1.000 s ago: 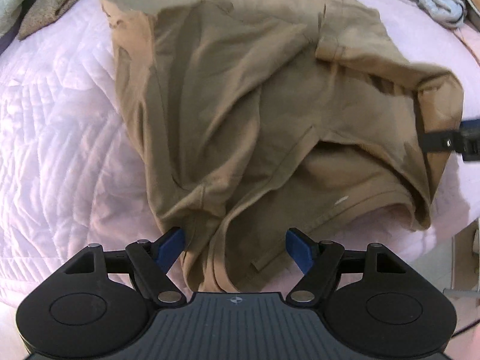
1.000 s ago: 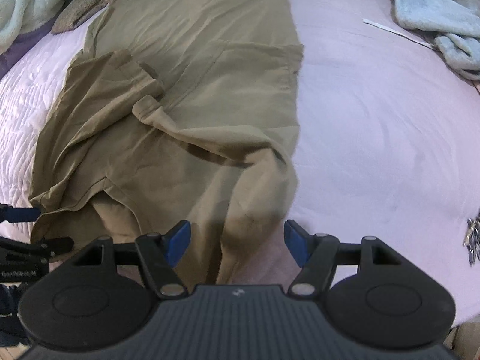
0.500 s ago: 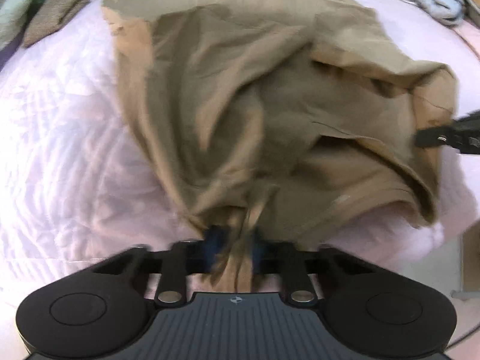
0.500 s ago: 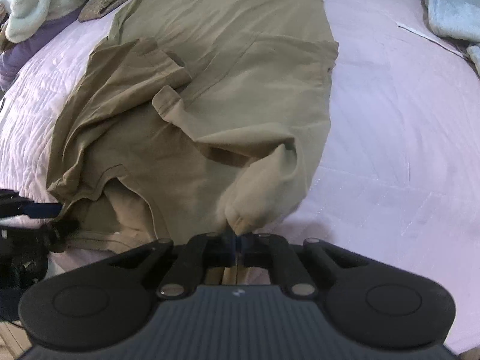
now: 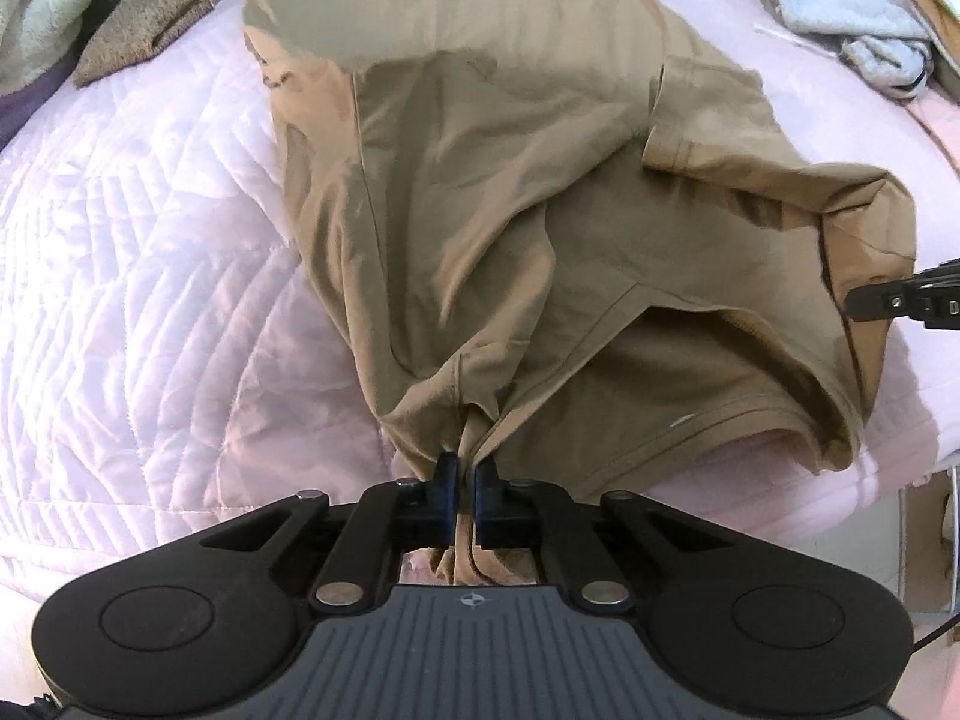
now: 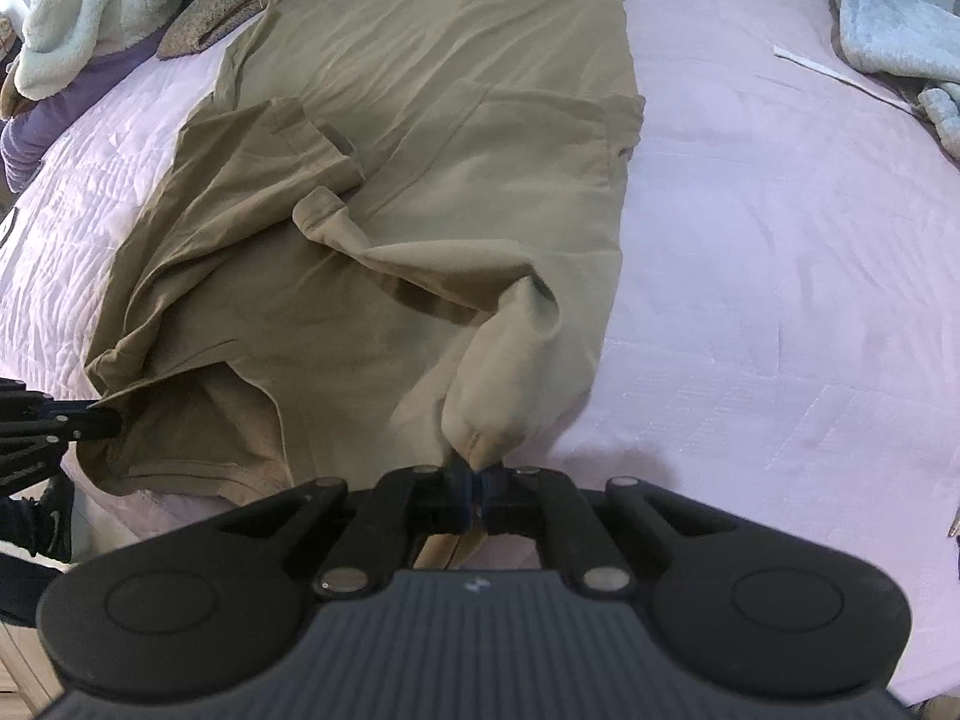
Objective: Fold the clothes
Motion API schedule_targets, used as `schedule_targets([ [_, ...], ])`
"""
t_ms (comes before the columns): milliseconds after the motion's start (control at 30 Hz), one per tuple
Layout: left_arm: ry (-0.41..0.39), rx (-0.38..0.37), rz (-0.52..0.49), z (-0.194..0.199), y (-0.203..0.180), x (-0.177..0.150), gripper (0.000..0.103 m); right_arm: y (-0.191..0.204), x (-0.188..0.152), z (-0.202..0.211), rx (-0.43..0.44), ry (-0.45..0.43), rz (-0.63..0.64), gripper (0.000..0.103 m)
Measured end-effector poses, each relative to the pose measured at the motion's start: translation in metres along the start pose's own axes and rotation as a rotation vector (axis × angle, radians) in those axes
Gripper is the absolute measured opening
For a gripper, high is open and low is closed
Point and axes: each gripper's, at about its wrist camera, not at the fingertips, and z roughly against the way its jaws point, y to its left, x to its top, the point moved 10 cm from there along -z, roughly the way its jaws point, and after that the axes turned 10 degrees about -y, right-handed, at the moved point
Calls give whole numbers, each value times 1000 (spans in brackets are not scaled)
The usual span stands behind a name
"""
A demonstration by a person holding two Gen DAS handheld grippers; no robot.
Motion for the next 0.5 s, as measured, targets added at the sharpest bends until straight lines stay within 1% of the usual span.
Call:
schedule_targets([
  [167,-21,-6,23,10,1,8,5,-1,3,10,9,-15,12,3],
  [300,-42,-15,31,30,7,14,5,-7,5,19,11,-20,9,3],
  [500,-55,-16,41,44,10,22,5,-15,4,27,4,-26,12,3],
])
